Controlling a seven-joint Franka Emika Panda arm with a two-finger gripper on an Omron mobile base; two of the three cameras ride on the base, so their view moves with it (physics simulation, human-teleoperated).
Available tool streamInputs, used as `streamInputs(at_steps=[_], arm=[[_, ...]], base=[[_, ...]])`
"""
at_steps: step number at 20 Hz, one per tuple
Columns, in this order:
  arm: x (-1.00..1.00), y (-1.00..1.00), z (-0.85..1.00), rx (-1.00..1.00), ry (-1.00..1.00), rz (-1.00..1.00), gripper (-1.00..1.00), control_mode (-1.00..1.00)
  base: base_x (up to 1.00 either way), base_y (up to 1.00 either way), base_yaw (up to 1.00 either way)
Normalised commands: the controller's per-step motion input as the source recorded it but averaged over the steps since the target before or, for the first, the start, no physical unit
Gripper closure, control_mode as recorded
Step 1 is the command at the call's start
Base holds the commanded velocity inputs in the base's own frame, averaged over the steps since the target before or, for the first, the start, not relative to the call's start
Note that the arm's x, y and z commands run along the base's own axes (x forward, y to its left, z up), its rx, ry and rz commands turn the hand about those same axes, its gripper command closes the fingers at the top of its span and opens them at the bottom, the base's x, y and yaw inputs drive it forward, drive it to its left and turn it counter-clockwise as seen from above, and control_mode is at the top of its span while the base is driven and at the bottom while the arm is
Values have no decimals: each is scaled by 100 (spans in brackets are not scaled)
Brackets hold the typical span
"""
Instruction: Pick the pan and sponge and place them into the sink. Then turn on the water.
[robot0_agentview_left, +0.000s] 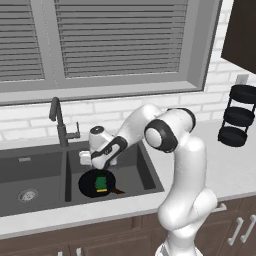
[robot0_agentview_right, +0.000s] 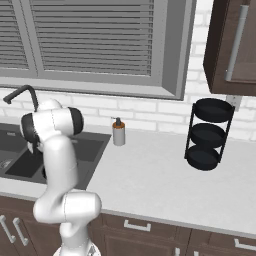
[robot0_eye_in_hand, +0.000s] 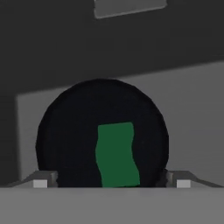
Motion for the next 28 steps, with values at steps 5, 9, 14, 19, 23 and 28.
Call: streamInputs(at_steps=[5, 9, 14, 19, 23, 28], arm=[[-19, 3, 59, -2, -15, 0, -100, -100], [-32, 0, 50, -3, -20, 0, -100, -100], [-22, 0, 56, -1, -20, 0, -100, -100], [-6, 0, 49, -1, -17, 0, -100, -100], [-2, -1, 41, 0, -15, 0, -100, -100], [-2, -18, 41, 0, -12, 0, -100, -100]], base=[[0, 0, 0], [0, 0, 0], [0, 0, 0], [0, 0, 0], [0, 0, 0], [0, 0, 0]])
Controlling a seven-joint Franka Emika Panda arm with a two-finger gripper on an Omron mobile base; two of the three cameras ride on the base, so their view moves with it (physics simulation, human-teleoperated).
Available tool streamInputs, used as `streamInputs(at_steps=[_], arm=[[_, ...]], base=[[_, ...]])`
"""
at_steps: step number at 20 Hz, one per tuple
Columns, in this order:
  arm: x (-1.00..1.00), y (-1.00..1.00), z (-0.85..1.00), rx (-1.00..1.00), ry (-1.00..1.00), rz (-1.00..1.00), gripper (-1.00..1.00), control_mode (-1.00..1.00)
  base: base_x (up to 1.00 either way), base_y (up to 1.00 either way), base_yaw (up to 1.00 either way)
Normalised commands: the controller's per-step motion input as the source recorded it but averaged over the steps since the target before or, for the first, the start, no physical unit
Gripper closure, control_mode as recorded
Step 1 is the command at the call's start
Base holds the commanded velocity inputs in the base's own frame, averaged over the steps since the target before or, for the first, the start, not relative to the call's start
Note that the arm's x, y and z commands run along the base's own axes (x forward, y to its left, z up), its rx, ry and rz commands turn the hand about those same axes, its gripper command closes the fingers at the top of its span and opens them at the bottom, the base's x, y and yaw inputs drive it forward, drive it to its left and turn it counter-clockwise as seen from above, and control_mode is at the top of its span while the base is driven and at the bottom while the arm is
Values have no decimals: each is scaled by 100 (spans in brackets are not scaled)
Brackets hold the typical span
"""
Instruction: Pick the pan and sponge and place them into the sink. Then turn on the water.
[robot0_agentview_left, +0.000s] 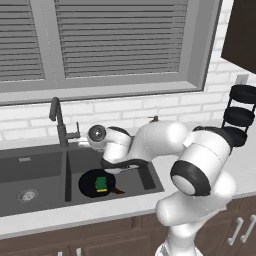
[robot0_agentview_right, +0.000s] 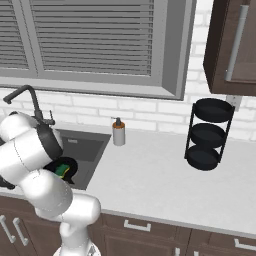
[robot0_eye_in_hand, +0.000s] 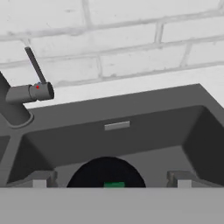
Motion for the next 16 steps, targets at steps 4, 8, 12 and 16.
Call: streamInputs(at_steps=[4, 8, 12, 16], arm=[[0, -27, 37, 0, -7, 0, -100, -100], [0, -14, 23, 0, -7, 0, -100, -100], [0, -3, 19, 0, -5, 0, -100, -100], [0, -1, 19, 0, -5, 0, -100, -100]], base=[[0, 0, 0], [0, 0, 0], [0, 0, 0], [0, 0, 0]])
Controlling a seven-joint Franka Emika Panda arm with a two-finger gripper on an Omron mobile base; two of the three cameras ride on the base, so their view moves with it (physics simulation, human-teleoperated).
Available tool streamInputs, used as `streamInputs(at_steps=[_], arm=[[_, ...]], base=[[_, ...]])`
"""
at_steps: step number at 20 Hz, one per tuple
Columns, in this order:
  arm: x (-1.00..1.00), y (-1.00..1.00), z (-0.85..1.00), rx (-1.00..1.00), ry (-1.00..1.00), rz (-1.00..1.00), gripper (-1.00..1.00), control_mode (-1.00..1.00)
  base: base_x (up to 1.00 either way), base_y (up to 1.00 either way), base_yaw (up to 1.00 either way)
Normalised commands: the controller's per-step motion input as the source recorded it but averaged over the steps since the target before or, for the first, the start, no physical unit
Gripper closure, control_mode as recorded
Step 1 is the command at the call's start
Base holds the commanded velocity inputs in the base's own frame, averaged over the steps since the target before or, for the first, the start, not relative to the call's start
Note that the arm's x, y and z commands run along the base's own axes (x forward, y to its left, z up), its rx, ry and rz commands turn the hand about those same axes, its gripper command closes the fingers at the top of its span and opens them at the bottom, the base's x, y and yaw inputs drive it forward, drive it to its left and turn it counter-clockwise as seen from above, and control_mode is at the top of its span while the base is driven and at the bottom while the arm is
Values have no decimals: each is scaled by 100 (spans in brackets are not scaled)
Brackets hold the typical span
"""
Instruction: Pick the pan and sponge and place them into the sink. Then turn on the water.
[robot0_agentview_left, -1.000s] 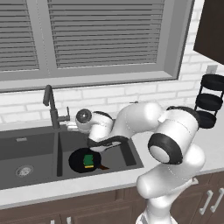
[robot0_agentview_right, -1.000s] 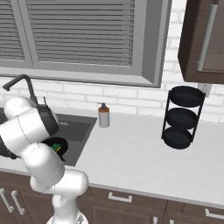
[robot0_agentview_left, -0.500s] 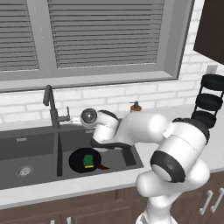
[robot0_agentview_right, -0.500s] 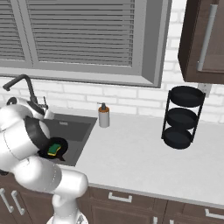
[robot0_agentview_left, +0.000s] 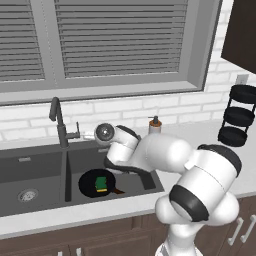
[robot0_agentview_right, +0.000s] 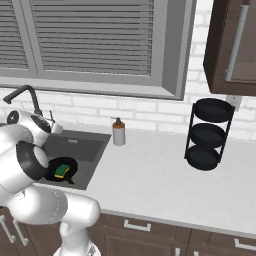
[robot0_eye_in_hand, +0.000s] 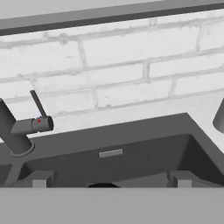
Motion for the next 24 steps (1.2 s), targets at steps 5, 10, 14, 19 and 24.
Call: streamInputs(at_steps=[5, 10, 14, 19, 24], arm=[[0, 0, 16, 0, -3, 0, -100, -100], [0, -1, 9, 0, 0, 0, -100, -100], [4, 0, 2, 0, 0, 0, -100, -100], [2, 0, 2, 0, 0, 0, -100, -100], [0, 0, 1, 0, 0, 0, -100, -100]], base=[[0, 0, 0], [0, 0, 0], [0, 0, 0], [0, 0, 0], [0, 0, 0]])
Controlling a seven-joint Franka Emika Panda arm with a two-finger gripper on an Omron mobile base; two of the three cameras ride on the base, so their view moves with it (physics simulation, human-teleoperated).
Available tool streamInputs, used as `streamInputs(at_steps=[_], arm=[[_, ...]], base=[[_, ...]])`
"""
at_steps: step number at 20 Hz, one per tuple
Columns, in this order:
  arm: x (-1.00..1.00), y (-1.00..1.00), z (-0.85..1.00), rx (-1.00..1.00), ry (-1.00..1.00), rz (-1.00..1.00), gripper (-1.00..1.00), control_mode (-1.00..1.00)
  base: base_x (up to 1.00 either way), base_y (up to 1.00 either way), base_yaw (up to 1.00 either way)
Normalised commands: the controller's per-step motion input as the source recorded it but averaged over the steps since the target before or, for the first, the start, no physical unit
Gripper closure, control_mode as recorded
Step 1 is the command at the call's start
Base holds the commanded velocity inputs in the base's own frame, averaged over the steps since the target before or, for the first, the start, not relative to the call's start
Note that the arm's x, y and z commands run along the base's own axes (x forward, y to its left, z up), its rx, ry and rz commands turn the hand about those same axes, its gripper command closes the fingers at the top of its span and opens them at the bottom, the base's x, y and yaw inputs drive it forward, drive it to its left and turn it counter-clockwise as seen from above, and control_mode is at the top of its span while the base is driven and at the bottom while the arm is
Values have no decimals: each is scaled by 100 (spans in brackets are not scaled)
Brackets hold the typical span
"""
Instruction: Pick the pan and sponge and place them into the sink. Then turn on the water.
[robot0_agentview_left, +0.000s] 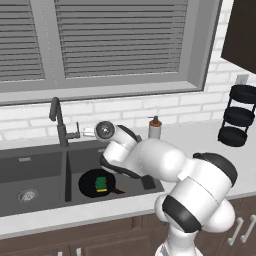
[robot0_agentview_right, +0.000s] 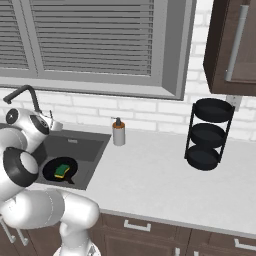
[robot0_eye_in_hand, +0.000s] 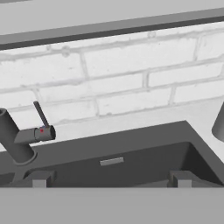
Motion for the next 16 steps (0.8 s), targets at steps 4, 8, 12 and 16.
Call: streamInputs(at_steps=[4, 8, 12, 16], arm=[[0, 0, 0, 0, -1, 0, -100, -100], [1, 0, 0, 0, -10, 0, -100, -100], [13, 0, 0, 0, -13, 0, -100, -100], [13, -1, 0, 0, -7, 2, -100, -100]], base=[[0, 0, 0], [0, 0, 0], [0, 0, 0], [0, 0, 0]])
